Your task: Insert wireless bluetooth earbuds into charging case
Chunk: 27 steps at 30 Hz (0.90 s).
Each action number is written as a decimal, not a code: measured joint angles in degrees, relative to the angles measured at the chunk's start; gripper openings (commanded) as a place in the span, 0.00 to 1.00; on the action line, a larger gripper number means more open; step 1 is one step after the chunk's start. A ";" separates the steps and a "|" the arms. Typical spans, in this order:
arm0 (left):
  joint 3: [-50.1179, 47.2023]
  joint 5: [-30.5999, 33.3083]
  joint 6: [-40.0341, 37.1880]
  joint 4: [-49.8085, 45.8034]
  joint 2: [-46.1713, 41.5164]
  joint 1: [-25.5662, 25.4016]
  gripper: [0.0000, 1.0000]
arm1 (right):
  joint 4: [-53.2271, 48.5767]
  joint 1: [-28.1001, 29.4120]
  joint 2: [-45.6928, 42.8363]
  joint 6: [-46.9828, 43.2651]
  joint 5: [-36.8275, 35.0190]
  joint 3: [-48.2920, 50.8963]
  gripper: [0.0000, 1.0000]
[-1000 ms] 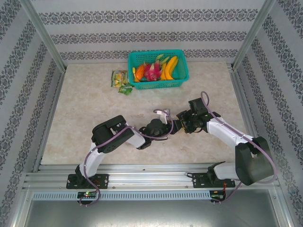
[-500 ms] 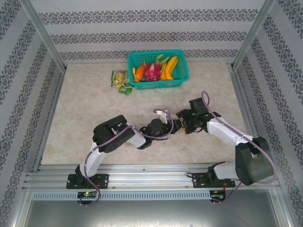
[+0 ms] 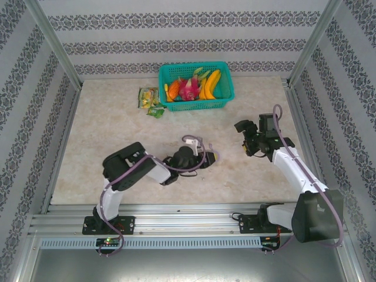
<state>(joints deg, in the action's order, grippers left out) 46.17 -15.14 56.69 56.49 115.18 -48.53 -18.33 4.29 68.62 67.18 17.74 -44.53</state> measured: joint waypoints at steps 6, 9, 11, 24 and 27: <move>0.37 -11.28 -11.45 -16.85 -16.33 7.56 0.13 | 12.09 -0.39 -4.92 -8.55 7.34 7.48 0.83; 0.72 -16.44 -16.96 -24.22 -21.97 10.73 0.13 | 17.92 1.05 -5.92 -11.76 11.13 10.97 0.82; 0.72 -19.47 -19.47 -27.65 -24.30 13.18 0.13 | 20.79 3.76 -6.12 -13.75 12.68 12.35 0.81; 0.72 -29.42 -24.55 -35.60 -26.80 19.30 0.11 | 32.11 18.51 -2.97 -20.41 14.91 15.15 0.80; 0.72 -30.16 -24.35 -35.50 -26.77 19.41 0.10 | 32.39 20.02 -0.96 -21.11 14.82 14.73 0.79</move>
<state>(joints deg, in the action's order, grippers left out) 46.89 -45.30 32.34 20.99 88.40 -29.12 14.06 24.32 67.66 46.06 32.56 -29.80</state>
